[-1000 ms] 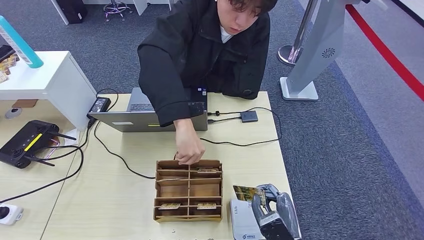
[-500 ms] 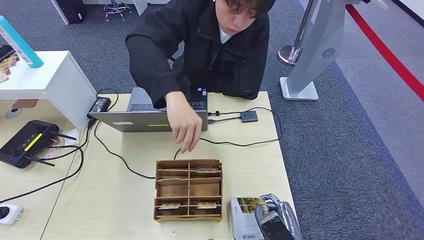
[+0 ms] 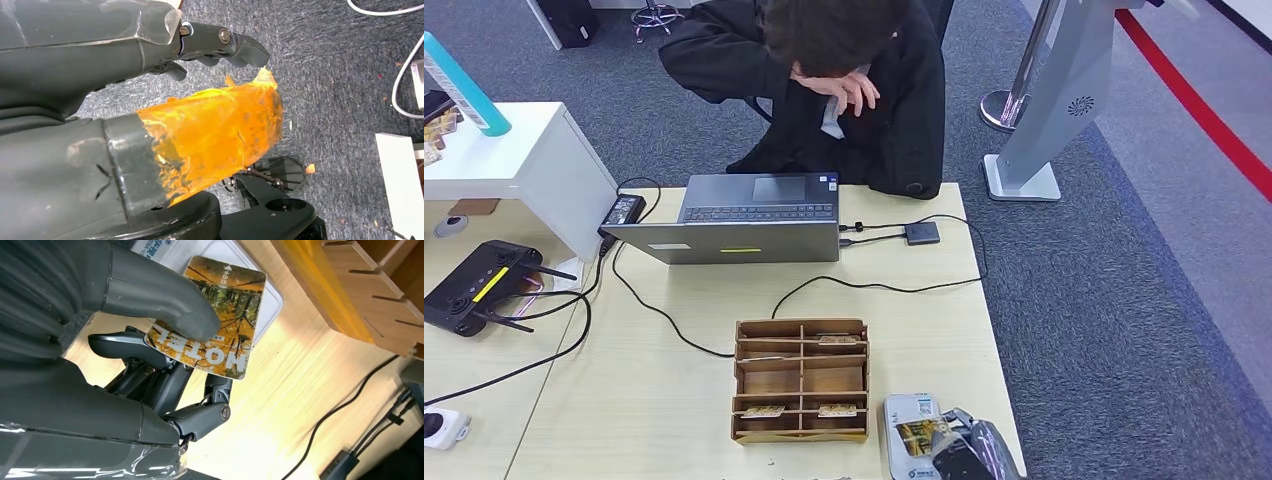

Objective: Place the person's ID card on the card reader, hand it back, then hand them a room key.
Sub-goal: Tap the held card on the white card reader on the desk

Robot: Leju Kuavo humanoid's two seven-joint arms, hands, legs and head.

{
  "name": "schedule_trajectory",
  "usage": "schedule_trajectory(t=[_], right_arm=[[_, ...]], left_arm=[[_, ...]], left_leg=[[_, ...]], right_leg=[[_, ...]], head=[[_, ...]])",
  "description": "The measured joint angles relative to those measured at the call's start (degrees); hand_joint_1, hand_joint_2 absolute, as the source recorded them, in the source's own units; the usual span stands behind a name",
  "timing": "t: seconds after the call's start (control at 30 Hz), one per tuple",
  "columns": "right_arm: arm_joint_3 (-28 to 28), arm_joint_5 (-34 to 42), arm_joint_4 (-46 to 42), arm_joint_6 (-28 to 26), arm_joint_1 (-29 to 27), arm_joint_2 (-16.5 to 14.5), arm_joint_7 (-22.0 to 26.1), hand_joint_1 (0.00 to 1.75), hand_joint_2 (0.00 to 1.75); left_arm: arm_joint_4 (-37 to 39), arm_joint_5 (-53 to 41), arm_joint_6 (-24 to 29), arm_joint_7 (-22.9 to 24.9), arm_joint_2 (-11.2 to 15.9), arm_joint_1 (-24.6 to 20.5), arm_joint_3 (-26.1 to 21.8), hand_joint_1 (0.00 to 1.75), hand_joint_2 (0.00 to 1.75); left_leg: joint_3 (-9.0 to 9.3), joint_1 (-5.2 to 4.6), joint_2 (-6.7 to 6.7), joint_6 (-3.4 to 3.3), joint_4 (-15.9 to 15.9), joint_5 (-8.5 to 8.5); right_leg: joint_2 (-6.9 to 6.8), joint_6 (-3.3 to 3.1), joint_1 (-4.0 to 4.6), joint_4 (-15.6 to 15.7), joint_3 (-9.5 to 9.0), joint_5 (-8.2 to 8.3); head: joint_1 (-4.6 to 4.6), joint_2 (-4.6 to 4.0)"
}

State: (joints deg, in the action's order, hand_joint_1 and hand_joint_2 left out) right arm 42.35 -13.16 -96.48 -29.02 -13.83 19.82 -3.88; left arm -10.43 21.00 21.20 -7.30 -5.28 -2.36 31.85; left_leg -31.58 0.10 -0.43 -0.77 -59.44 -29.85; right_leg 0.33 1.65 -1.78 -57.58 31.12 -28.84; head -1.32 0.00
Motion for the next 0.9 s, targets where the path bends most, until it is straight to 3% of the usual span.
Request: schedule_trajectory(t=[0.27,0.9], right_arm=[[1.01,-0.52,1.78,-0.43,1.32,0.15,-1.75,1.75,1.75],[1.65,-10.28,5.72,-3.25,2.96,-0.94,-8.38,1.75,1.75]], left_arm=[[0.00,-0.02,-0.02,0.00,0.04,0.00,0.00,0.00,0.00],[0.00,0.11,-0.04,0.00,0.04,0.04,0.00,0.00,0.00]], left_leg=[[0.00,0.00,0.00,0.00,0.00,0.00],[0.01,0.00,0.00,0.00,0.00,0.00]], right_leg=[[0.00,0.00,0.00,0.00,0.00,0.00],[0.00,0.00,0.00,0.00,-0.01,0.00]], head=[[0.00,0.00],[0.01,0.00]])
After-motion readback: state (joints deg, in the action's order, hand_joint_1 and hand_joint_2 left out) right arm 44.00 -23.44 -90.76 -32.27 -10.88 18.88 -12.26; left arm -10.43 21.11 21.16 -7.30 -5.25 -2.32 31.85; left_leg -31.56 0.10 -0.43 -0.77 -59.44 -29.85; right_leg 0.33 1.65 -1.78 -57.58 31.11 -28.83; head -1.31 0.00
